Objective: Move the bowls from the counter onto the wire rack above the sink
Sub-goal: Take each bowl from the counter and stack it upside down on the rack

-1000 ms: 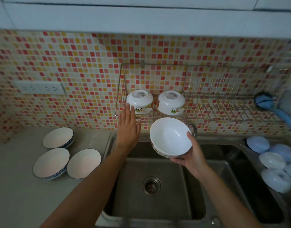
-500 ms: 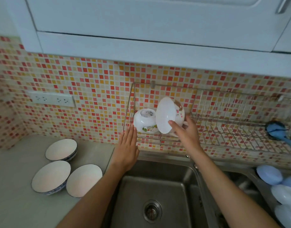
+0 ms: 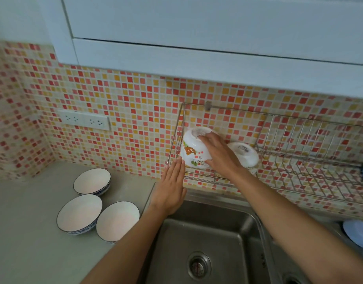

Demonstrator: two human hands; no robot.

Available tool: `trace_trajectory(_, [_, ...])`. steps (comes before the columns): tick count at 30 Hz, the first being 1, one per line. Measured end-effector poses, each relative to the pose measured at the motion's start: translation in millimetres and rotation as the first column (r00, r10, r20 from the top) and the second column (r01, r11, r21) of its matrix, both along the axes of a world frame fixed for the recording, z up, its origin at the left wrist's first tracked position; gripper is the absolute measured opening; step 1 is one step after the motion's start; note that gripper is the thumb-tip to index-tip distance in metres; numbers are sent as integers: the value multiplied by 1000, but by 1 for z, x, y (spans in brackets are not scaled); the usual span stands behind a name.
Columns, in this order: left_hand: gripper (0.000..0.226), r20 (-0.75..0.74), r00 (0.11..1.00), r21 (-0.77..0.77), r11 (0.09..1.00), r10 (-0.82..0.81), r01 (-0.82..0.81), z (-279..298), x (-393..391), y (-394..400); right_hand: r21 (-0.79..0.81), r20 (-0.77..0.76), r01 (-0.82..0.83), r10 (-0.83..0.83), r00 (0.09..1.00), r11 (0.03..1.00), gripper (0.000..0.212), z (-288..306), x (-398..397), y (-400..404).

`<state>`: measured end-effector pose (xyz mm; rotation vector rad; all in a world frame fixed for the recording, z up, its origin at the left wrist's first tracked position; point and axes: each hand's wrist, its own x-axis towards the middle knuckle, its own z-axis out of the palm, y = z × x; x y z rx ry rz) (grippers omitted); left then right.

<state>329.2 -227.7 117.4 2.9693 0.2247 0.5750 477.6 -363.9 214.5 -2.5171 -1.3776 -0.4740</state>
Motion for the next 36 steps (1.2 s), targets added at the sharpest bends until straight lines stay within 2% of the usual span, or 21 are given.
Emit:
trace_trajectory(5, [68, -6, 1000, -7, 1000, 12, -12, -1, 1, 1, -62, 12, -22, 23, 1000, 998, 85, -5, 6, 10])
trace_trajectory(13, [66, 5, 1000, -37, 999, 20, -20, 0, 2, -3, -43, -190, 12, -20, 982, 999, 88, -20, 14, 5])
trace_trajectory(15, [65, 7, 999, -79, 996, 35, -34, 5, 3, -7, 15, -248, 29, -25, 968, 999, 85, -22, 15, 3])
trace_trajectory(19, [60, 93, 994, -160, 986, 57, -41, 25, 18, -11, 262, -378, 187, -78, 923, 947, 77, -31, 6, -1])
trace_trajectory(21, [58, 119, 992, -192, 981, 36, -13, 35, 34, -9, 295, -422, 226, -86, 903, 928, 77, -37, -1, -2])
trace_trajectory(29, [57, -51, 999, -233, 972, 13, -25, 46, 69, 0, 181, -433, 215, -119, 894, 960, 69, -36, -7, -3])
trace_trajectory(32, [57, -50, 999, -264, 964, 12, -24, 44, 69, -1, 109, -443, 224, -154, 883, 968, 66, -37, -6, -5])
trace_trajectory(34, [58, -32, 1000, -286, 958, 0, -9, 46, 67, 0, 126, -431, 205, -132, 892, 971, 65, -33, -8, -5])
trace_trajectory(36, [58, -29, 1000, -291, 957, -7, -2, 48, 66, -1, 169, -341, 183, -117, 933, 968, 61, -29, -10, -9])
